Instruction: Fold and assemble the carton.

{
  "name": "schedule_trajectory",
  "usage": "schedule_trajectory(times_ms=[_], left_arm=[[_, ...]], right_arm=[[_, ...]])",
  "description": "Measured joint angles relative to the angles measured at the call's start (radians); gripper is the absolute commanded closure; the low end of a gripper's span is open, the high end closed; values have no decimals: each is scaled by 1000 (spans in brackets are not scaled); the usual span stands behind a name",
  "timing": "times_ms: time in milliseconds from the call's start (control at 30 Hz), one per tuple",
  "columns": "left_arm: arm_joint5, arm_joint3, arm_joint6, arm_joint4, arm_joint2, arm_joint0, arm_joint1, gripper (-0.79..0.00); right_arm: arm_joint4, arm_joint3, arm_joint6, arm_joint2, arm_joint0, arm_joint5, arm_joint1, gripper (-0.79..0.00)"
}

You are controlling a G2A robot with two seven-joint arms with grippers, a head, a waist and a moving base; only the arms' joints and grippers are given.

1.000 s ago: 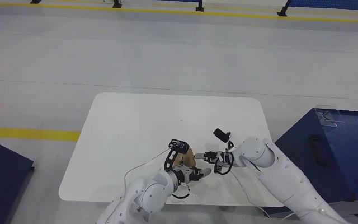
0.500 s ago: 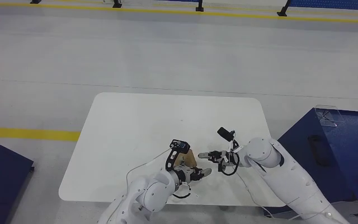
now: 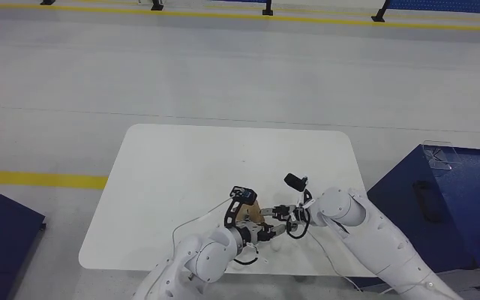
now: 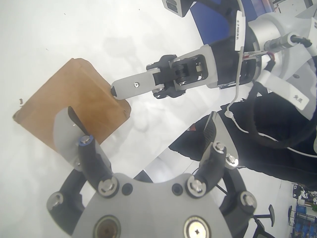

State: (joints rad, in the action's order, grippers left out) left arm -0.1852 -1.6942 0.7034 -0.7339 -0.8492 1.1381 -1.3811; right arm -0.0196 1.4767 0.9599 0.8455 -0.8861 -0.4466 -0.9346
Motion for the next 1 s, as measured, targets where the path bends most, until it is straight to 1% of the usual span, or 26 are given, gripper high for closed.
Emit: schedule_trajectory(times_ms=[333, 500, 767, 1000], left_arm=[[-3, 12, -1, 5, 5, -9, -6, -785], [-5, 9, 0, 3, 2, -9, -7, -785], [-8, 1, 7, -7, -2, -4, -7, -785], [-4, 5, 9, -3, -3, -6, -9, -785]], right_arm=[[13, -37, 1, -14, 16, 20, -18, -785], [35, -58, -9, 13, 21, 24, -18, -785], [-53, -30, -41, 1, 4, 20, -18, -785], [-71, -24, -58, -19, 3, 13, -31, -785]])
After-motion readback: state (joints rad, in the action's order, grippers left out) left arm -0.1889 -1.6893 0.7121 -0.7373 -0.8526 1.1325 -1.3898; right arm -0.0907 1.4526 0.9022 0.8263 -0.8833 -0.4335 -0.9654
